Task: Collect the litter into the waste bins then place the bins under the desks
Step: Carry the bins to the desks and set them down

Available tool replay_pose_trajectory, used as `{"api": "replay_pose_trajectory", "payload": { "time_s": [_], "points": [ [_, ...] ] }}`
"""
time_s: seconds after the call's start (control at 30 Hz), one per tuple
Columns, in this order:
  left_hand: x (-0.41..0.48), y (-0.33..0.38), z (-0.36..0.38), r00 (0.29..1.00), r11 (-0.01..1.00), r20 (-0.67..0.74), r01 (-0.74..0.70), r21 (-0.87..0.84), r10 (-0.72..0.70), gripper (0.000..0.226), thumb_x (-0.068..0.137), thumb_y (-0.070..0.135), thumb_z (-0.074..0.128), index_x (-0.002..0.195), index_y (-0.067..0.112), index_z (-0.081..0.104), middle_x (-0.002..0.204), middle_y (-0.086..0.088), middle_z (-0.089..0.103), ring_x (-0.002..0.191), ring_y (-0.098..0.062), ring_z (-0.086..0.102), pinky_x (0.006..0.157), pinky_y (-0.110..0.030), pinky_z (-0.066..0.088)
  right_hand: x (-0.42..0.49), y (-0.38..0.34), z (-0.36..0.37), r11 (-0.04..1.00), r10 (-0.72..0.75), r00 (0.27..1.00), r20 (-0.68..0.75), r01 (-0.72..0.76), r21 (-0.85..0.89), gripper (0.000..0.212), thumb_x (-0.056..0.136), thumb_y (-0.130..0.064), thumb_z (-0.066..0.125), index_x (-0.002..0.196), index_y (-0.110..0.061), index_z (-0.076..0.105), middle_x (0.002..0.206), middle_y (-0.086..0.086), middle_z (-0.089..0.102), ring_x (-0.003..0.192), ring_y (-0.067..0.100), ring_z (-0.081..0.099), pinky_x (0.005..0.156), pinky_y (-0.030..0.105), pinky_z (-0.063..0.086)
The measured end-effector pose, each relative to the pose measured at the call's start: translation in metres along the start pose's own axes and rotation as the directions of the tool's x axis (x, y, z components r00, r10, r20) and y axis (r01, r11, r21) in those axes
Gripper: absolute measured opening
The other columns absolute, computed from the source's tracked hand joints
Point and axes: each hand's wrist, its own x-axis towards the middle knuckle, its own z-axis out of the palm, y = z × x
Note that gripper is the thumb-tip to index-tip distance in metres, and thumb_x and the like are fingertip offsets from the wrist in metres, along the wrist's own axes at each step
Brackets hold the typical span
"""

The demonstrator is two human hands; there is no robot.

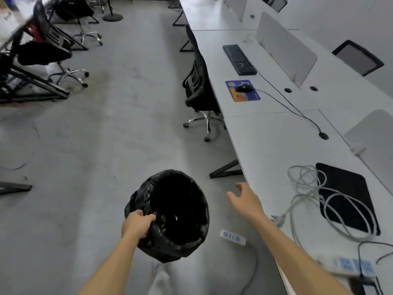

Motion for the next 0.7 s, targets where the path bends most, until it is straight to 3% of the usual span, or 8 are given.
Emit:
{"api": "replay_pose_trajectory", "payload": {
  "time_s": [0.1, 0.27, 0.4, 0.53, 0.63, 0.7],
  "points": [
    [0.092, 0.055, 0.014, 0.999, 0.998, 0.045, 0.010, 0.069, -0.013, 0.039, 0.090, 0.029, 0.068, 0.071, 0.015, 0.036, 0.063, -0.005, 0.046, 0.058, -0.023, 0.050, 0.058, -0.032, 0.049, 0.090, -0.036, -0.010, 1.000, 0.008, 0.998, -0.068, -0.009, -0.021, 0.060, 0.096, -0.042, 0.053, 0.148, -0.015, 0.038, 0.150, 0.004, 0.045, 0.137, 0.026, 0.044, 0.108, 0.039, 0.039],
    [0.243, 0.129, 0.061, 0.988, 0.978, 0.151, 0.009, 0.206, -0.041, 0.030, 0.092, 0.033, 0.063, 0.075, 0.016, 0.047, 0.075, -0.008, 0.057, 0.061, -0.024, 0.055, 0.054, -0.029, 0.048, 0.231, -0.067, -0.006, 0.993, 0.046, 0.986, -0.160, -0.063, -0.102, 0.062, 0.094, -0.044, 0.051, 0.147, -0.015, 0.038, 0.149, 0.004, 0.045, 0.140, 0.026, 0.035, 0.111, 0.040, 0.037],
    [0.365, 0.177, 0.115, 0.965, 0.972, 0.244, 0.034, 0.232, -0.092, 0.028, 0.093, 0.030, 0.063, 0.077, 0.015, 0.045, 0.069, -0.006, 0.049, 0.057, -0.023, 0.049, 0.053, -0.029, 0.043, 0.354, -0.079, 0.003, 0.965, 0.017, 0.981, -0.194, -0.067, -0.255, 0.067, 0.097, -0.044, 0.050, 0.153, -0.014, 0.028, 0.161, 0.005, 0.026, 0.148, 0.027, 0.016, 0.118, 0.041, 0.027],
    [0.453, 0.201, 0.162, 0.939, 0.964, 0.333, -0.001, 0.266, -0.091, 0.033, 0.092, 0.026, 0.064, 0.075, 0.015, 0.038, 0.075, -0.007, 0.049, 0.067, -0.026, 0.050, 0.059, -0.033, 0.043, 0.448, -0.084, 0.006, 0.870, -0.098, 0.953, -0.285, -0.057, -0.490, 0.073, 0.095, -0.042, 0.050, 0.156, -0.016, 0.020, 0.166, 0.009, 0.013, 0.152, 0.029, 0.009, 0.122, 0.046, 0.020],
    [0.511, 0.197, 0.199, 0.920, 0.954, 0.378, -0.013, 0.300, -0.106, 0.029, 0.089, 0.028, 0.066, 0.093, 0.005, 0.049, 0.083, -0.012, 0.058, 0.071, -0.027, 0.055, 0.064, -0.041, 0.047, 0.501, -0.086, 0.015, 0.799, -0.130, 0.923, -0.363, -0.120, -0.590, 0.077, 0.094, -0.031, 0.050, 0.158, -0.016, 0.010, 0.166, 0.013, 0.008, 0.153, 0.031, 0.007, 0.121, 0.054, 0.017],
    [0.538, 0.197, 0.221, 0.920, 0.958, 0.369, 0.021, 0.285, -0.130, 0.026, 0.088, 0.024, 0.066, 0.097, 0.005, 0.050, 0.084, -0.014, 0.059, 0.068, -0.027, 0.054, 0.062, -0.039, 0.046, 0.515, -0.086, 0.023, 0.758, -0.148, 0.897, -0.416, -0.167, -0.631, 0.080, 0.094, -0.025, 0.051, 0.159, -0.013, 0.007, 0.166, 0.016, 0.009, 0.152, 0.034, 0.009, 0.119, 0.058, 0.019]
  ]
}}
